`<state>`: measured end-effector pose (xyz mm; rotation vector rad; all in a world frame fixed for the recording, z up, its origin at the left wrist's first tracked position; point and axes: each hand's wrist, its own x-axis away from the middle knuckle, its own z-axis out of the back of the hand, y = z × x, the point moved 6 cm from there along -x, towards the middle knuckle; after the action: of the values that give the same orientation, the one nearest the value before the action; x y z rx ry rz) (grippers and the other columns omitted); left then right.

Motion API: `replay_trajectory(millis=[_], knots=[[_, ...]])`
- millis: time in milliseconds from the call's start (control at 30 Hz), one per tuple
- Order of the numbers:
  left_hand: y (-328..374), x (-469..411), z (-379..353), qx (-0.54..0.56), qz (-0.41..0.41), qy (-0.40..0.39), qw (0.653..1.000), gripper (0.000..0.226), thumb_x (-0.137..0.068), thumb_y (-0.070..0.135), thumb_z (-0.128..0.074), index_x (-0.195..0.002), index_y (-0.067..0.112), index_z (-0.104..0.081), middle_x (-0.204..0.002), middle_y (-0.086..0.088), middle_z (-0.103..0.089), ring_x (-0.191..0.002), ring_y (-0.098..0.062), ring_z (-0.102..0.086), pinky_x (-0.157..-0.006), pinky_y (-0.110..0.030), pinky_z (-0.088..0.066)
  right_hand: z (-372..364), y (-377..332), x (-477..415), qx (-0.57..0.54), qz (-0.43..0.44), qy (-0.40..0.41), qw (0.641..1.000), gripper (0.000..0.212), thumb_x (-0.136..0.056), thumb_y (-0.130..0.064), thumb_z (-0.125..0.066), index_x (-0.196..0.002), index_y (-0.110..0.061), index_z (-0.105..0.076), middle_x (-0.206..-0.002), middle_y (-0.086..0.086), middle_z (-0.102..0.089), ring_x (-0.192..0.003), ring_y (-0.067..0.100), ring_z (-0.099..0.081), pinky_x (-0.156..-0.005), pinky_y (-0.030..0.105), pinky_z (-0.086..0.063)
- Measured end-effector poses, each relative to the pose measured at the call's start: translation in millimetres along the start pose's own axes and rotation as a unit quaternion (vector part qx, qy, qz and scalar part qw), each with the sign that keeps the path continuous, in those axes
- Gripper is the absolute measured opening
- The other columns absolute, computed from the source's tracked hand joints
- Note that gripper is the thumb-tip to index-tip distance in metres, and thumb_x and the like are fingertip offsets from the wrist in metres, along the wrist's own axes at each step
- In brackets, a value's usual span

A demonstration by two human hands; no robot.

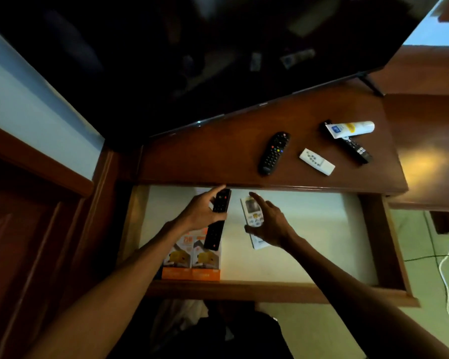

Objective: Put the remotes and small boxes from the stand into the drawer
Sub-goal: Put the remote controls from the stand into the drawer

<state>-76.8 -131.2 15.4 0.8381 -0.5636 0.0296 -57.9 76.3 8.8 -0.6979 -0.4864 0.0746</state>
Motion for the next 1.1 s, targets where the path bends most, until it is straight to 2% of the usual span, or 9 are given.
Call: replay_trajectory(millis=[67, 167, 333, 500, 600, 767, 833, 933, 1100], knots=[[1, 4, -27, -0.008, 0.016, -0.016, 1.0, 0.086, -0.078, 0.031, -0.077, -0.149, 0.041, -0.031, -0.126, -0.007, -0.054, -0.09, -0.02, -0.064, -0.079, -0.036, -0.058, -6, 31, 13, -0.008, -0.025, -0.011, 1.0, 0.1, -0.07, -0.033, -0.082, -0.15, -0.035, -0.023, -0.121, 0.015, -0.057, -0.102, 0.037, -0.06, -0.082, 0.044, -0.054], [11, -4, -63, -0.021, 0.032, -0.015, 0.999, 0.086, -0.075, 0.03, -0.077, -0.149, 0.035, -0.032, -0.122, -0.007, -0.055, -0.092, -0.02, -0.06, -0.084, -0.037, -0.055, -13, 69, 18, -0.001, -0.061, -0.021, 0.998, 0.1, -0.072, -0.031, -0.08, -0.151, -0.032, -0.021, -0.122, 0.017, -0.056, -0.1, 0.038, -0.061, -0.082, 0.043, -0.053], [12, -28, -117, -0.053, 0.066, -0.033, 0.996, 0.088, -0.069, 0.036, -0.079, -0.144, 0.039, -0.033, -0.125, -0.005, -0.057, -0.107, -0.025, -0.06, -0.09, -0.044, -0.053, -23, 116, 12, 0.057, -0.1, -0.013, 0.993, 0.098, -0.074, -0.033, -0.074, -0.152, -0.033, -0.014, -0.127, 0.014, -0.049, -0.099, 0.042, -0.062, -0.078, 0.046, -0.052], [-6, -47, -144, -0.127, 0.083, -0.033, 0.988, 0.085, -0.073, 0.029, -0.076, -0.144, 0.038, -0.03, -0.125, -0.012, -0.05, -0.107, -0.036, -0.058, -0.086, -0.043, -0.051, -37, 140, 6, 0.037, -0.101, -0.006, 0.994, 0.095, -0.077, -0.03, -0.072, -0.151, -0.032, -0.013, -0.129, 0.013, -0.043, -0.11, 0.036, -0.051, -0.078, 0.045, -0.052], [-12, -53, -148, -0.145, 0.073, -0.038, 0.986, 0.085, -0.073, 0.027, -0.079, -0.142, 0.037, -0.029, -0.123, -0.011, -0.05, -0.104, -0.037, -0.06, -0.084, -0.043, -0.053, -44, 141, -4, 0.029, -0.077, -0.009, 0.997, 0.097, -0.077, -0.031, -0.075, -0.152, -0.03, -0.013, -0.13, 0.014, -0.042, -0.112, 0.036, -0.05, -0.082, 0.047, -0.054], [-17, -67, -132, -0.2, 0.04, -0.077, 0.976, 0.095, -0.063, 0.037, -0.086, -0.144, 0.03, -0.037, -0.129, -0.011, -0.055, -0.122, -0.032, -0.047, -0.095, -0.045, -0.045, -41, 140, -17, -0.02, -0.044, -0.093, 0.994, 0.111, -0.071, -0.025, -0.084, -0.155, -0.026, -0.011, -0.134, 0.016, -0.046, -0.119, 0.036, -0.05, -0.098, 0.048, -0.048], [-18, -71, -123, -0.234, 0.021, -0.076, 0.969, 0.093, -0.062, 0.037, -0.087, -0.143, 0.029, -0.042, -0.13, -0.009, -0.054, -0.124, -0.031, -0.042, -0.097, -0.044, -0.041, -33, 146, -22, 0.001, -0.03, -0.119, 0.992, 0.112, -0.069, -0.02, -0.085, -0.155, -0.026, -0.013, -0.138, 0.015, -0.047, -0.125, 0.036, -0.048, -0.101, 0.048, -0.045], [-19, -71, -118, -0.255, -0.002, -0.066, 0.965, 0.088, -0.059, 0.039, -0.089, -0.136, 0.027, -0.048, -0.128, -0.007, -0.052, -0.123, -0.029, -0.041, -0.094, -0.043, -0.041, -25, 155, -24, 0.042, -0.023, -0.121, 0.992, 0.114, -0.062, -0.02, -0.089, -0.154, -0.024, -0.02, -0.143, 0.013, -0.04, -0.131, 0.033, -0.037, -0.106, 0.046, -0.04], [-33, -61, -111, -0.284, -0.017, -0.057, 0.957, 0.083, -0.052, 0.048, -0.089, -0.124, 0.024, -0.053, -0.126, -0.003, -0.049, -0.12, -0.026, -0.042, -0.09, -0.04, -0.04, -34, 142, -24, 0.03, -0.01, -0.111, 0.993, 0.114, -0.056, -0.021, -0.092, -0.151, -0.019, -0.028, -0.143, 0.013, -0.029, -0.133, 0.032, -0.031, -0.11, 0.043, -0.038]])
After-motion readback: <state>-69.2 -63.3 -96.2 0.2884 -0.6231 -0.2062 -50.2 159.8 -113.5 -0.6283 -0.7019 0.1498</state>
